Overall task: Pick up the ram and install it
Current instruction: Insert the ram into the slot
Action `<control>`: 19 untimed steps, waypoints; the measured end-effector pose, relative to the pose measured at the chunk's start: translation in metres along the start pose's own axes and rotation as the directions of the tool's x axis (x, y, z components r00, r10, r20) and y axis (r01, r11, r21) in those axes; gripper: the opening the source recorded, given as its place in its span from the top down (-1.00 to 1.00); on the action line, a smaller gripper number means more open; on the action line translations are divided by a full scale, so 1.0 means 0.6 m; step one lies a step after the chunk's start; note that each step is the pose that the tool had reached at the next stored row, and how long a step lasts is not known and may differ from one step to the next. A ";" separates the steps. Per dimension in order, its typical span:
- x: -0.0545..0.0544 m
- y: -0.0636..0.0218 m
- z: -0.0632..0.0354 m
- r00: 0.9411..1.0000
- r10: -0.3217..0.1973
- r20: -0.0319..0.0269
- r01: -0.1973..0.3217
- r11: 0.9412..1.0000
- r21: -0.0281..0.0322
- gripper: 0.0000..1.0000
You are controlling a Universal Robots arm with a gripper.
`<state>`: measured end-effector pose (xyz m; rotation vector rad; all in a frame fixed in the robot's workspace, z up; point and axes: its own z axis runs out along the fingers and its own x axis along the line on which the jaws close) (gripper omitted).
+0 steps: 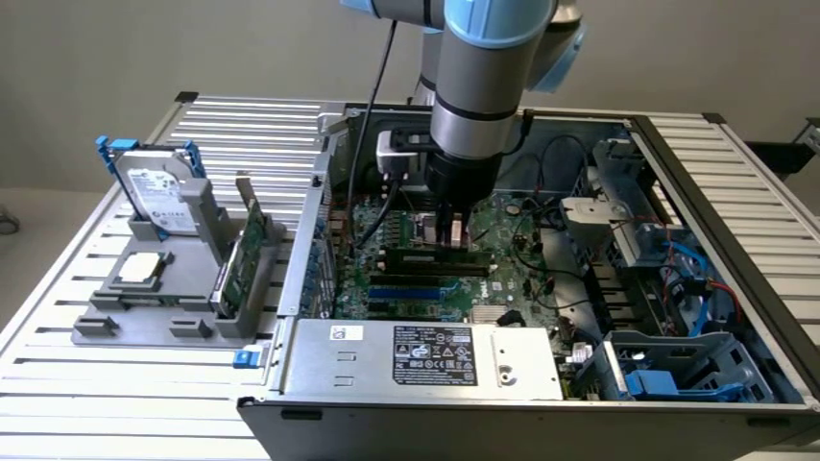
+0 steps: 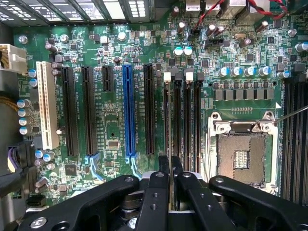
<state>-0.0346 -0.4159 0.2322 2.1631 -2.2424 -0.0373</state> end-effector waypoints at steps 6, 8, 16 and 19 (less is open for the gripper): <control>0.000 0.000 0.004 1.000 0.000 0.000 0.000 1.000 0.000 0.73; 0.000 0.000 0.005 1.000 0.000 0.000 0.000 1.000 0.000 0.73; 0.000 0.001 0.008 1.000 0.000 0.000 0.000 1.000 0.000 0.73; 0.000 0.001 0.009 1.000 0.000 0.000 0.000 1.000 0.000 0.73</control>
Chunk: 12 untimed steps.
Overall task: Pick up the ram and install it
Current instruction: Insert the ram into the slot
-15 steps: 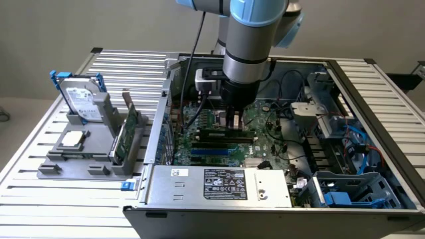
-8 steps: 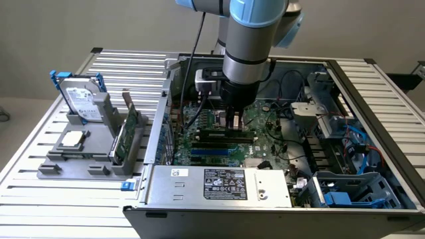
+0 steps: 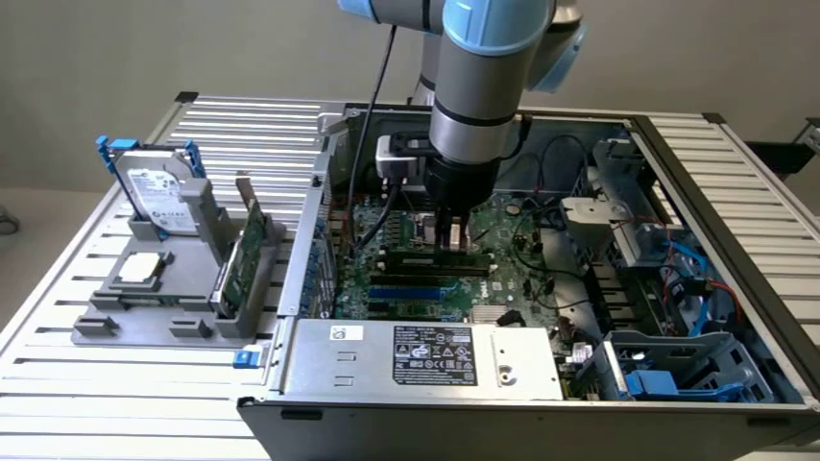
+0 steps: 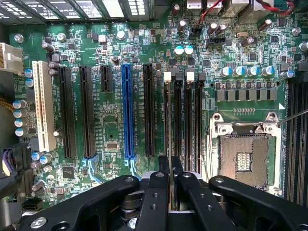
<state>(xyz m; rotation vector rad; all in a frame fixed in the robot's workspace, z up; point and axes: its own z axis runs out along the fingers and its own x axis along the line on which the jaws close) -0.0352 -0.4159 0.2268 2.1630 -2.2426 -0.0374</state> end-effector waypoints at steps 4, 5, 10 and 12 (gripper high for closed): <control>0.000 0.000 0.001 1.000 0.000 0.000 0.000 1.000 0.000 0.73; 0.000 0.000 0.002 1.000 0.000 0.000 0.000 1.000 0.000 0.73; 0.000 0.001 0.003 1.000 0.000 0.000 0.000 1.000 0.000 0.73; -0.001 0.001 0.003 1.000 0.000 0.000 0.000 1.000 0.000 0.73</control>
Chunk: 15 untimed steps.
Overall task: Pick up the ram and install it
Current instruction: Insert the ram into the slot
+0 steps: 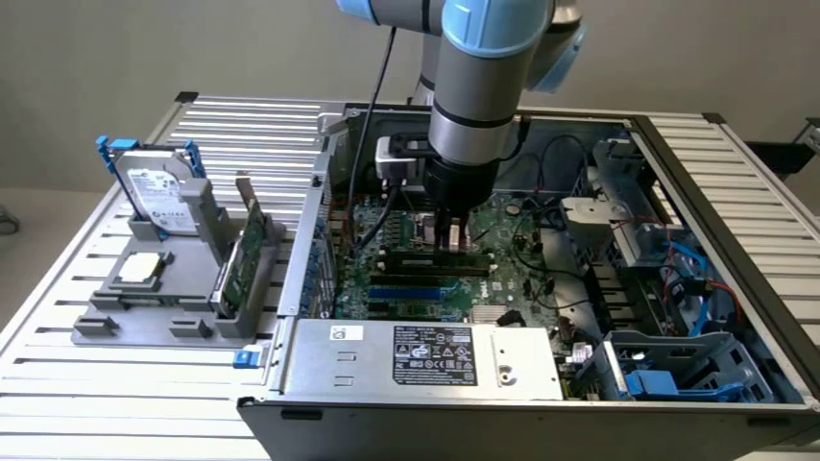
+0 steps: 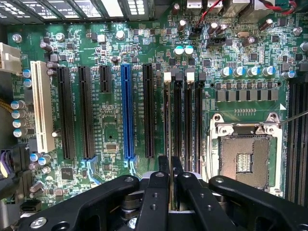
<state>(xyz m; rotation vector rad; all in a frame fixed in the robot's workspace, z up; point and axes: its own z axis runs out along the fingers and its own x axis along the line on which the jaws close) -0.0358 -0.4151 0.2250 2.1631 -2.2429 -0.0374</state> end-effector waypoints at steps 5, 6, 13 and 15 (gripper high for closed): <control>-0.002 0.000 0.000 1.000 0.000 0.000 0.000 1.000 0.000 0.73; -0.002 0.000 0.000 1.000 0.000 0.000 0.000 1.000 0.000 0.73; -0.002 0.000 0.001 1.000 0.000 0.000 0.000 1.000 0.000 0.73; -0.002 0.000 0.002 1.000 0.000 0.000 0.000 1.000 0.000 0.73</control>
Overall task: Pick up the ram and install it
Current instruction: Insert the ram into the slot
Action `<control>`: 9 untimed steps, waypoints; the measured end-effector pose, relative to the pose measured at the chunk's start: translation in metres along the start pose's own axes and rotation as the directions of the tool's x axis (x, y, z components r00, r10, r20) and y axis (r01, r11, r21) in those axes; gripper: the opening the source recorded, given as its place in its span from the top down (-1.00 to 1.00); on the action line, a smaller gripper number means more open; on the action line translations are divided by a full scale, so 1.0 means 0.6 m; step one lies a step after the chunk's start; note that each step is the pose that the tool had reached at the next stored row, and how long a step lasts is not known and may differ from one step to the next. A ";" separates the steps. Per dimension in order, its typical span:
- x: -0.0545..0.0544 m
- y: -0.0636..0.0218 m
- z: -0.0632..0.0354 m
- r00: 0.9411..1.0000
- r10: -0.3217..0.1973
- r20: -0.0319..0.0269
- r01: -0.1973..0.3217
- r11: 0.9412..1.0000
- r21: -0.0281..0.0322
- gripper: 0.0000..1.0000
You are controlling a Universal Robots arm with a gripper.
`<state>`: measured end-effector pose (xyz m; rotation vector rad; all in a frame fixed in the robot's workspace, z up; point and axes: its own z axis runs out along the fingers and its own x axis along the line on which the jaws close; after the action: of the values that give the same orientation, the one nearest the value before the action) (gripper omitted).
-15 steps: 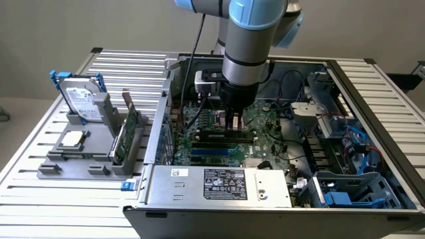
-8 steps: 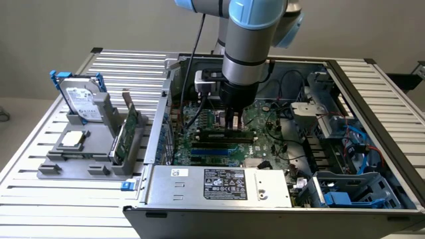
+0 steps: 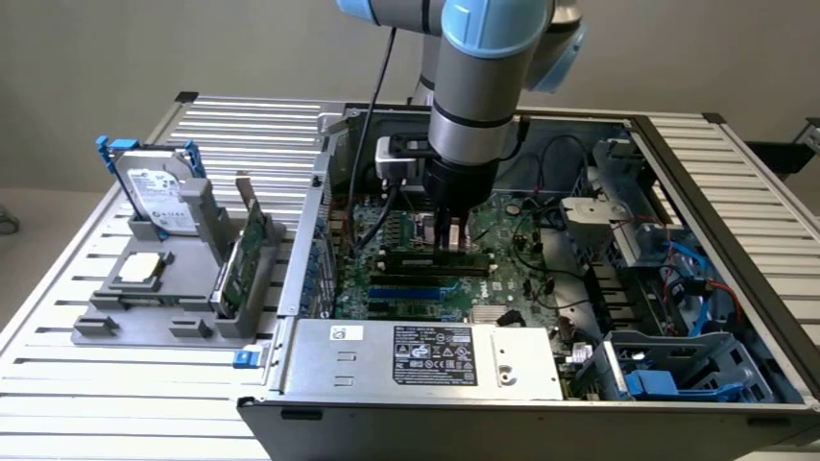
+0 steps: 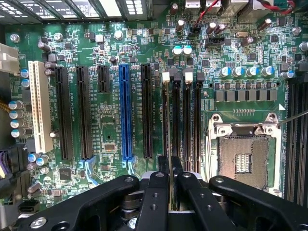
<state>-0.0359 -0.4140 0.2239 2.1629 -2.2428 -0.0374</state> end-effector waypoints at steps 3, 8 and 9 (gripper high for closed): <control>0.000 0.000 0.002 1.000 0.000 0.000 0.000 1.000 0.000 0.73; 0.000 0.000 0.003 1.000 0.000 0.000 0.000 1.000 0.000 0.73; 0.000 0.000 0.004 1.000 0.000 0.000 0.000 1.000 0.000 0.73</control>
<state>-0.0359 -0.4140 0.2218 2.1630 -2.2426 -0.0373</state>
